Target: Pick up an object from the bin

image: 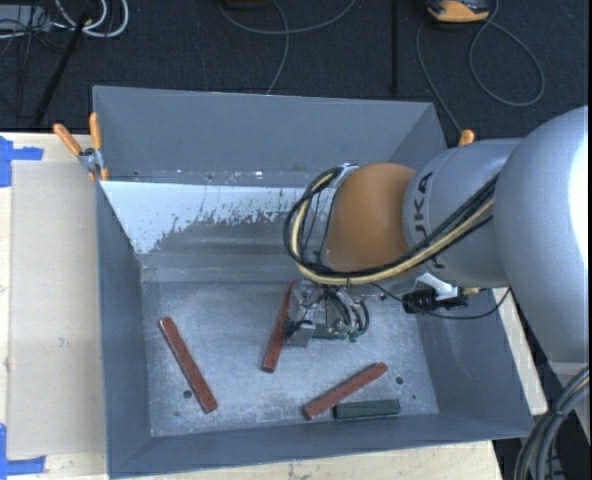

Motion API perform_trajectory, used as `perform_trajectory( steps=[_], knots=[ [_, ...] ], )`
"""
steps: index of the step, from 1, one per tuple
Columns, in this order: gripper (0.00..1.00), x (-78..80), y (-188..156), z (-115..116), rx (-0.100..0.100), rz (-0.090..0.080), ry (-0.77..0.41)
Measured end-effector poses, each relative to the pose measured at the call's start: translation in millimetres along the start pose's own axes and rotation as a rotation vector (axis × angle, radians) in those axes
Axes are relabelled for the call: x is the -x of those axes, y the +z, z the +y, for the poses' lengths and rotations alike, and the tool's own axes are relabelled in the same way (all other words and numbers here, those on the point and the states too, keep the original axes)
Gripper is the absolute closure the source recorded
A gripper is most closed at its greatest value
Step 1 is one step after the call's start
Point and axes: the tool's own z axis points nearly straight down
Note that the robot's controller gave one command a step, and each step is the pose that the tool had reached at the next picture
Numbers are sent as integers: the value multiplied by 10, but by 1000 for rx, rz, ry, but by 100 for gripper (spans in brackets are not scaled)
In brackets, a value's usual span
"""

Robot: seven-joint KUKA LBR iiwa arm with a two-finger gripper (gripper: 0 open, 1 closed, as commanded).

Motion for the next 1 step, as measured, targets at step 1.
perform_trajectory(
  steps=[1],
  knots=[
    [100,17,-331,2,-1,9,2]
  ],
)
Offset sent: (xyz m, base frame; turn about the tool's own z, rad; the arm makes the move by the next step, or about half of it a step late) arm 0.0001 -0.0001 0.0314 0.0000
